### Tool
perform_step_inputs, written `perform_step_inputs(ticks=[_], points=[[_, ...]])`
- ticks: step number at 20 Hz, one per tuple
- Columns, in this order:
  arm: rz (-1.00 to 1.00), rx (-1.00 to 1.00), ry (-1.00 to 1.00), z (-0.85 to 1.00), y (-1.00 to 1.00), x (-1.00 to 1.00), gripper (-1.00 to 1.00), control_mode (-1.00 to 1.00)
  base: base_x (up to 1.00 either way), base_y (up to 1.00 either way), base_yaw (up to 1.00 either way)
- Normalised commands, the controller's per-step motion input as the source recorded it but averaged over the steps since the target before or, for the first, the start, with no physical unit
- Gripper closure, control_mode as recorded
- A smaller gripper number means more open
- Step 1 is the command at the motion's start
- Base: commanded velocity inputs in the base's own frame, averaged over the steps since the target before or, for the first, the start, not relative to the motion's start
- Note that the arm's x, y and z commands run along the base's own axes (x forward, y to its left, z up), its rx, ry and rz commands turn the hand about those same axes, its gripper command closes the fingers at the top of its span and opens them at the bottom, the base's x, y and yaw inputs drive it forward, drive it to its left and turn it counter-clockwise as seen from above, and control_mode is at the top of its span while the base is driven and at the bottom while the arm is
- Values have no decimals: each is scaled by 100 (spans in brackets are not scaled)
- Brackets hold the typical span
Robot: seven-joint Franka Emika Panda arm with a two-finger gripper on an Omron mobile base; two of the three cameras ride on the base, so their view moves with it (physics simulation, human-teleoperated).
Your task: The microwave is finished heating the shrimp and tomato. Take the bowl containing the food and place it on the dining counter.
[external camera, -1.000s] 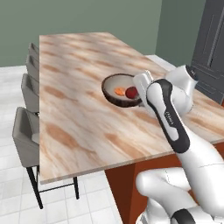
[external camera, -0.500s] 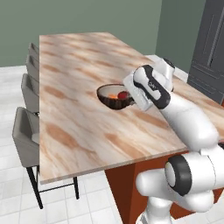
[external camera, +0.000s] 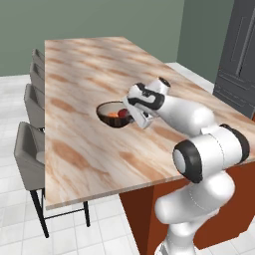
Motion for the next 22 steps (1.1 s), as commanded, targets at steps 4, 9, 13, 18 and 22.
perform_step_inputs(ticks=[4,9,13,18,22], points=[[0,-13,5,-63,39,70,100,-100,0,0,0],[0,-14,4,-63,22,45,100,-100,0,0,0],[0,-7,0,-32,16,39,100,-100,0,0,0],[0,-3,0,-26,4,53,100,-100,0,0,0],[0,-4,-6,-23,0,42,100,-100,0,0,0]])
